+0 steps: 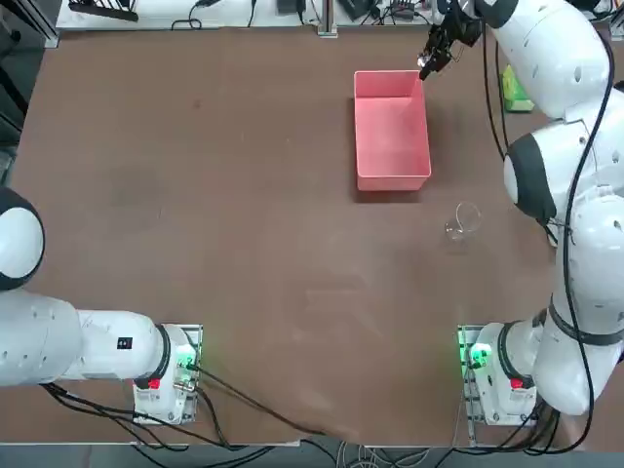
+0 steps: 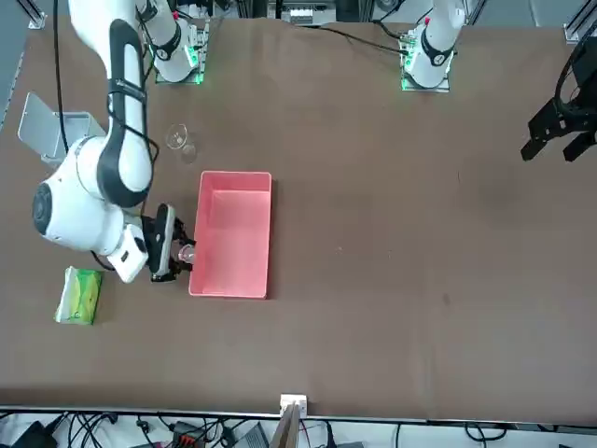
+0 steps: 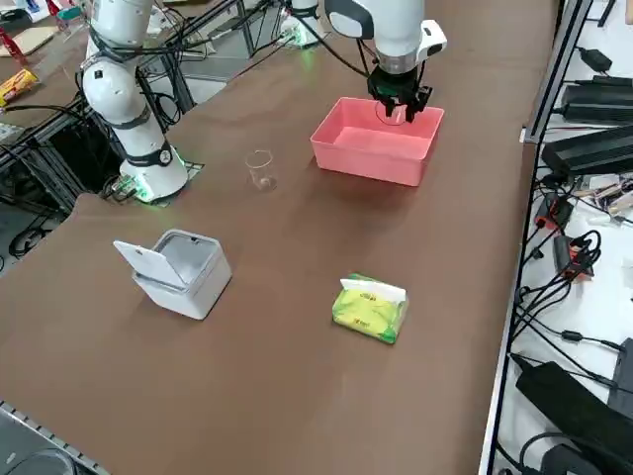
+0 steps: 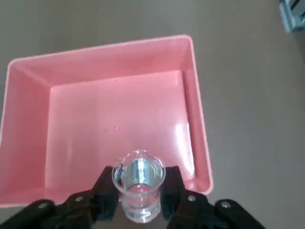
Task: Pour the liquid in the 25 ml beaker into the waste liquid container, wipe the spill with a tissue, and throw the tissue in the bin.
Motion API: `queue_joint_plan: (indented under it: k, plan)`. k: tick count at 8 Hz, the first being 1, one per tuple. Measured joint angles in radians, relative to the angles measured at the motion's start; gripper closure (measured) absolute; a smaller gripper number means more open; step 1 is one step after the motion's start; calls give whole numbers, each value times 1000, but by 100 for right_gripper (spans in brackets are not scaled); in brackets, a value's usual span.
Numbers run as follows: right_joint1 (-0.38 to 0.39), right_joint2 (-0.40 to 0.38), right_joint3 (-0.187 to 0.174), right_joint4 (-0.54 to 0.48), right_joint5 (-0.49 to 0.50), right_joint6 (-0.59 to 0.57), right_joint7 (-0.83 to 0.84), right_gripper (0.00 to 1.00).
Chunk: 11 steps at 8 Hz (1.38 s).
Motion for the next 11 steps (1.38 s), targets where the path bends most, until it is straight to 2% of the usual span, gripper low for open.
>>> queue_joint_plan:
  k: [6,11]
  plan:
    - [61,-1,-6,48,-276,-40,187,53]
    - [78,-2,-6,117,-422,-136,268,53]
